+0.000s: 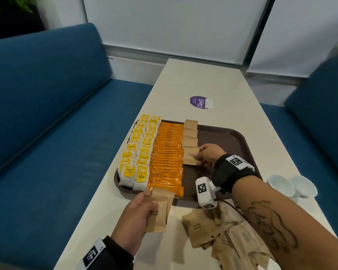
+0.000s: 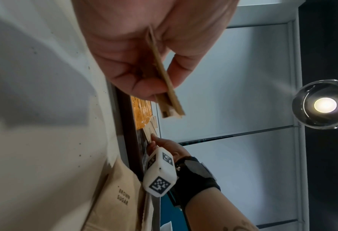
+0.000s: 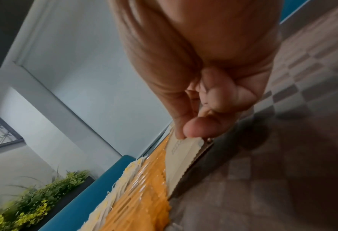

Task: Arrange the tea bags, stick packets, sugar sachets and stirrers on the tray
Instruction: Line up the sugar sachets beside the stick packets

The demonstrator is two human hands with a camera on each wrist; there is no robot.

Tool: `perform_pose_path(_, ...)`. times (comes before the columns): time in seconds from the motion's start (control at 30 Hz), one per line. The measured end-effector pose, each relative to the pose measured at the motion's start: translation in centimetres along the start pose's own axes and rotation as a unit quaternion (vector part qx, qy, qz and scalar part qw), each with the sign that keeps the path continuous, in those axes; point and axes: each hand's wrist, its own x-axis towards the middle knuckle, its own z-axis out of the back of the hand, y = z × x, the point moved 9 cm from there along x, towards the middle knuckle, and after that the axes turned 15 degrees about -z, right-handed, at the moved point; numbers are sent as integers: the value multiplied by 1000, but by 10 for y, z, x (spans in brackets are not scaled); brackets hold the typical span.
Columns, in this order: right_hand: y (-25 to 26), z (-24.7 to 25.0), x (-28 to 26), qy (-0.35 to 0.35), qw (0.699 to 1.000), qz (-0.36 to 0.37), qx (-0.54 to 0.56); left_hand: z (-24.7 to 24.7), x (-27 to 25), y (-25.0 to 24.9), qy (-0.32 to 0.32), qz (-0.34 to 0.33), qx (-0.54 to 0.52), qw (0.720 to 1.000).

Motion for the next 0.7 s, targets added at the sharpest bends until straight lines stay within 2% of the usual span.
perform_pose_path(0.23,7,-2,8,-2,993,-64,-104,0,5,3,-9,20,-14,1000)
perform_pose_path(0.37,5,-9,15,20,990,-66,-122,-4,5,5,-8,23,-8,1000)
perform_pose_path(0.47,9,1,22,-3,998,-20,-61,-4,6,6,-1,20,8,1000)
perform_pose_path(0.57,3,8,3,9,997,-58,-50,-3,6,5,9,13,15,1000)
perform_pose_path(0.63,12,19,-19,-2,999,-27,-47,-6,6,2,20,6,8,1000)
perform_pose_path(0.7,23,32,-49,-17,998,54,-21,-10,5,-3,28,-4,4,1000)
